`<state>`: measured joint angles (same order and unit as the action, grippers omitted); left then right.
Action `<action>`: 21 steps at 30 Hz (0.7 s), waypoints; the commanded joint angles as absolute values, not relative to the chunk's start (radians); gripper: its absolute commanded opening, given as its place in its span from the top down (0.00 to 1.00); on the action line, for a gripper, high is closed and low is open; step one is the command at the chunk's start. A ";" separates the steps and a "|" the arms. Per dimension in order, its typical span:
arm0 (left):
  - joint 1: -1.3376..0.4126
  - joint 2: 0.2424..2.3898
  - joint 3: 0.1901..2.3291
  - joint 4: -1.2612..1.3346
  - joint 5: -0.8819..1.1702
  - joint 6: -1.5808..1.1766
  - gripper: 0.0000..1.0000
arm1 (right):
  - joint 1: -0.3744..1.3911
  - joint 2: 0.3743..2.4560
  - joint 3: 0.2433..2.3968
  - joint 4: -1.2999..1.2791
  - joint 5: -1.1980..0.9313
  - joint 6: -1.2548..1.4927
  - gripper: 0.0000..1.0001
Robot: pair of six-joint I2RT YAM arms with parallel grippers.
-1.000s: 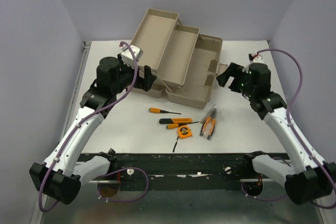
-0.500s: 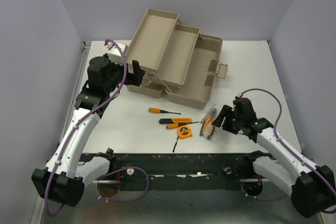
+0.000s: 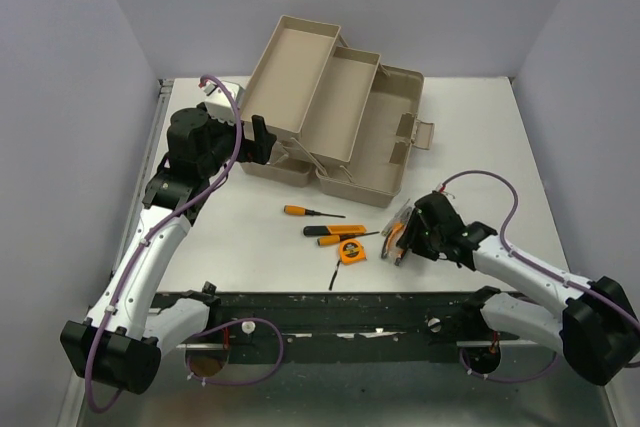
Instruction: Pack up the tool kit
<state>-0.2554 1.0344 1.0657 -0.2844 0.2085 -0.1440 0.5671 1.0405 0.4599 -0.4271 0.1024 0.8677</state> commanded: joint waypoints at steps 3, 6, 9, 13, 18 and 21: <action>-0.256 1.037 1.058 -0.264 0.189 -0.156 0.01 | 0.586 1.081 0.439 -0.420 0.233 0.931 0.48; -0.255 1.037 1.060 -0.264 0.186 -0.156 0.01 | 0.587 1.115 0.433 -0.388 0.218 0.933 0.50; -0.256 1.034 1.060 -0.267 0.179 -0.155 0.01 | 0.589 1.144 0.419 -0.329 0.183 0.930 0.54; -0.256 1.032 1.060 -0.267 0.173 -0.153 0.01 | 0.594 1.167 0.408 -0.308 0.167 0.948 0.72; -0.256 1.029 1.062 -0.268 0.166 -0.152 0.01 | 0.597 1.138 0.416 -0.382 0.198 0.957 0.87; -0.256 1.026 1.060 -0.268 0.167 -0.152 0.01 | 0.597 1.074 0.419 -0.423 0.215 0.960 1.00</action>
<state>-0.2554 1.0359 1.0653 -0.2840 0.1902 -0.1448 0.5884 1.1267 0.4431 -0.3130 0.1715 0.9455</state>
